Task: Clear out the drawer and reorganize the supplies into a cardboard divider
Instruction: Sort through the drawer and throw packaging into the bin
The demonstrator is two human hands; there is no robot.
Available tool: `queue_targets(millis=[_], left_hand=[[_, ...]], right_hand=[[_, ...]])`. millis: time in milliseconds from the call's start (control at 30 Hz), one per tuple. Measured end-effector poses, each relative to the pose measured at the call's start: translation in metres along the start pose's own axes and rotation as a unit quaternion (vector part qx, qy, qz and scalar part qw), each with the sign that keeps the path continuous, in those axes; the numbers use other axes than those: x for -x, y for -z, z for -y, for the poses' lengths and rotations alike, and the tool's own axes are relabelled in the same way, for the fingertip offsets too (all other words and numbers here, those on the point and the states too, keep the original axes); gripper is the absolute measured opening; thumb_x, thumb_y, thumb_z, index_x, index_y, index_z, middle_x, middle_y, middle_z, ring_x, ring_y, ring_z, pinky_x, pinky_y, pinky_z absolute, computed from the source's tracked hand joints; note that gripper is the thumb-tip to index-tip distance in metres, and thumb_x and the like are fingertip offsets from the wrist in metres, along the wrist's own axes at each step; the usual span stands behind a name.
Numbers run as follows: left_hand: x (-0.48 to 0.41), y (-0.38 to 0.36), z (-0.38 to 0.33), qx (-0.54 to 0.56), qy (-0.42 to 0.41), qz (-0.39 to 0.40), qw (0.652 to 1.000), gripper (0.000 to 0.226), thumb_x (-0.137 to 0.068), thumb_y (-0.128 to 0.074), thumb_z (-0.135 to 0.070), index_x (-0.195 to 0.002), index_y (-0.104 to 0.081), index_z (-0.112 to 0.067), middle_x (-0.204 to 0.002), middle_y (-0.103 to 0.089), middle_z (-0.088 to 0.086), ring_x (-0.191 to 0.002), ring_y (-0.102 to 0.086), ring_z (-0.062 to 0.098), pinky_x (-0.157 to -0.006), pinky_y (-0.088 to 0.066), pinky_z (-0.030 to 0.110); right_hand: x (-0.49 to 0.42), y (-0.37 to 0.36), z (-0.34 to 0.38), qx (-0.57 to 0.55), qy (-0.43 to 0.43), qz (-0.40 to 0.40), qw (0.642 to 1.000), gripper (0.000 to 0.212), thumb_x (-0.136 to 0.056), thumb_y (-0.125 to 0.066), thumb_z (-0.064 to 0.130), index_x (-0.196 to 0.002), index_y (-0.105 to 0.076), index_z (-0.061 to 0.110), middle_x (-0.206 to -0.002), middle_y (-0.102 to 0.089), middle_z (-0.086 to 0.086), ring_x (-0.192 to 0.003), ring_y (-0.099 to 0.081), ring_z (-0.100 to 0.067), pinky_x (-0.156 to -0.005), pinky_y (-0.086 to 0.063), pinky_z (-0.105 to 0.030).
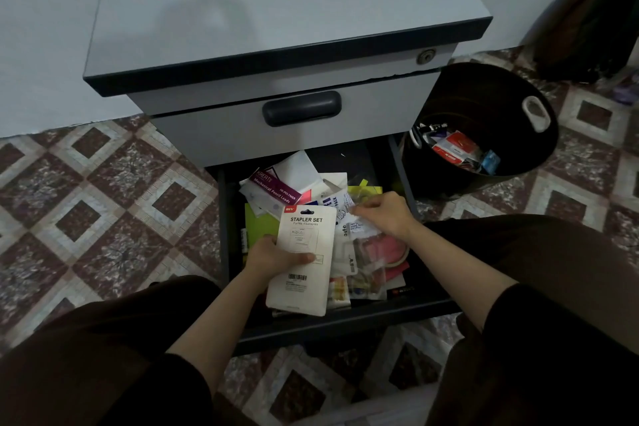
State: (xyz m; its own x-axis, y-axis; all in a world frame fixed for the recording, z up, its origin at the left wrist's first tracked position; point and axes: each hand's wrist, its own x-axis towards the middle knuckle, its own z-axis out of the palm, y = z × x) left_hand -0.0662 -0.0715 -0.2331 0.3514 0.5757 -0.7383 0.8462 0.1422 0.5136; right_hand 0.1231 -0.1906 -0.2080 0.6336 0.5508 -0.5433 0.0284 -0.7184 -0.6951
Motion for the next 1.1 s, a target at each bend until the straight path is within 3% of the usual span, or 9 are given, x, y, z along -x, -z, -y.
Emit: queue_targets(millis=[67, 167, 333, 467, 567, 667, 767, 900, 1100], left_hand=[[0.003, 0.000, -0.002, 0.001, -0.013, -0.005, 1.000, 0.062, -0.057, -0.087, -0.033, -0.107, -0.059, -0.008, -0.105, -0.066, 0.003, -0.091, -0.063, 0.020, -0.060, -0.049, 0.025], [0.007, -0.003, -0.007, 0.036, -0.029, -0.014, 0.999, 0.054, -0.064, -0.084, -0.026, -0.103, -0.051, -0.009, -0.098, -0.060, -0.002, -0.089, -0.059, 0.019, -0.060, -0.046, 0.024], [0.006, 0.006, -0.009, 0.120, -0.038, 0.039, 0.991, 0.055, -0.067, -0.082, -0.020, -0.114, -0.057, -0.004, -0.108, -0.068, 0.008, -0.093, -0.066, 0.024, -0.071, -0.054, 0.033], [0.013, 0.018, -0.005, 0.173, -0.039, 0.046, 0.983, 0.047, -0.069, -0.079, -0.012, -0.110, -0.061, -0.002, -0.104, -0.069, 0.014, -0.088, -0.068, 0.028, -0.076, -0.056, 0.041], [0.018, 0.024, -0.004, 0.207, -0.030, 0.040, 0.977, 0.030, -0.072, -0.077, -0.008, -0.100, -0.066, -0.002, -0.093, -0.071, 0.012, -0.077, -0.069, 0.024, -0.061, -0.055, 0.032], [0.024, 0.033, -0.001, 0.237, -0.019, 0.045, 0.970, 0.023, -0.073, -0.076, -0.009, -0.093, -0.068, -0.002, -0.087, -0.072, 0.012, -0.070, -0.070, 0.022, -0.055, -0.056, 0.029], [0.031, 0.042, 0.001, 0.253, -0.023, 0.061, 0.965, 0.024, -0.076, -0.072, -0.008, -0.099, -0.066, 0.001, -0.097, -0.070, 0.017, -0.081, -0.069, 0.028, -0.065, -0.057, 0.036], [0.040, 0.053, 0.003, 0.273, -0.037, 0.066, 0.959, 0.022, -0.082, -0.066, -0.008, -0.103, -0.064, -0.002, -0.102, -0.069, 0.019, -0.088, -0.067, 0.030, -0.069, -0.055, 0.040], [0.059, 0.060, -0.004, 0.327, -0.054, 0.049, 0.942, 0.011, -0.089, -0.056, -0.002, -0.098, -0.061, -0.005, -0.095, -0.067, 0.013, -0.085, -0.063, 0.027, -0.072, -0.051, 0.041]], right_hand=[[0.000, 0.000, -0.001, 0.019, 0.005, -0.029, 0.999, 0.023, -0.082, -0.072, 0.023, -0.097, -0.074, 0.005, -0.097, -0.072, -0.007, -0.091, -0.062, -0.015, -0.077, -0.043, -0.020], [-0.001, 0.002, -0.001, 0.037, 0.003, -0.061, 0.997, 0.011, -0.084, -0.068, 0.011, -0.089, -0.075, 0.005, -0.098, -0.072, -0.008, -0.096, -0.063, -0.017, -0.076, -0.043, -0.019], [0.000, 0.005, 0.006, -0.010, 0.004, -0.084, 0.996, 0.023, -0.083, -0.065, 0.001, -0.067, -0.055, 0.015, -0.081, -0.062, -0.002, -0.066, -0.055, -0.006, -0.066, -0.046, -0.023], [0.007, 0.010, 0.013, -0.056, -0.014, -0.093, 0.994, 0.030, -0.083, -0.069, 0.004, -0.096, -0.042, 0.011, -0.078, -0.048, 0.001, -0.055, -0.047, -0.004, -0.044, -0.040, -0.014], [0.014, 0.015, 0.019, -0.096, -0.031, -0.082, 0.992, 0.049, -0.082, -0.069, 0.001, -0.120, -0.038, 0.008, -0.095, -0.053, -0.008, -0.071, -0.057, -0.016, -0.068, -0.054, -0.030], [0.017, 0.020, 0.022, -0.108, -0.042, -0.086, 0.990, 0.060, -0.081, -0.071, 0.003, -0.132, -0.038, 0.004, -0.119, -0.053, -0.016, -0.100, -0.058, -0.025, -0.084, -0.051, -0.031], [0.023, 0.026, 0.027, -0.118, -0.046, -0.077, 0.989, 0.044, -0.082, -0.070, 0.004, -0.121, -0.051, -0.003, -0.115, -0.058, -0.016, -0.097, -0.061, -0.027, -0.072, -0.053, -0.026], [0.028, 0.032, 0.032, -0.132, -0.050, -0.078, 0.987, 0.037, -0.081, -0.071, 0.005, -0.114, -0.056, -0.003, -0.103, -0.062, -0.016, -0.094, -0.064, -0.032, -0.082, -0.054, -0.045], [0.042, 0.042, 0.035, -0.147, -0.025, -0.079, 0.986, 0.040, -0.080, -0.071, 0.004, -0.116, -0.054, 0.003, -0.112, -0.061, -0.019, -0.093, -0.065, -0.034, -0.076, -0.056, -0.046]])
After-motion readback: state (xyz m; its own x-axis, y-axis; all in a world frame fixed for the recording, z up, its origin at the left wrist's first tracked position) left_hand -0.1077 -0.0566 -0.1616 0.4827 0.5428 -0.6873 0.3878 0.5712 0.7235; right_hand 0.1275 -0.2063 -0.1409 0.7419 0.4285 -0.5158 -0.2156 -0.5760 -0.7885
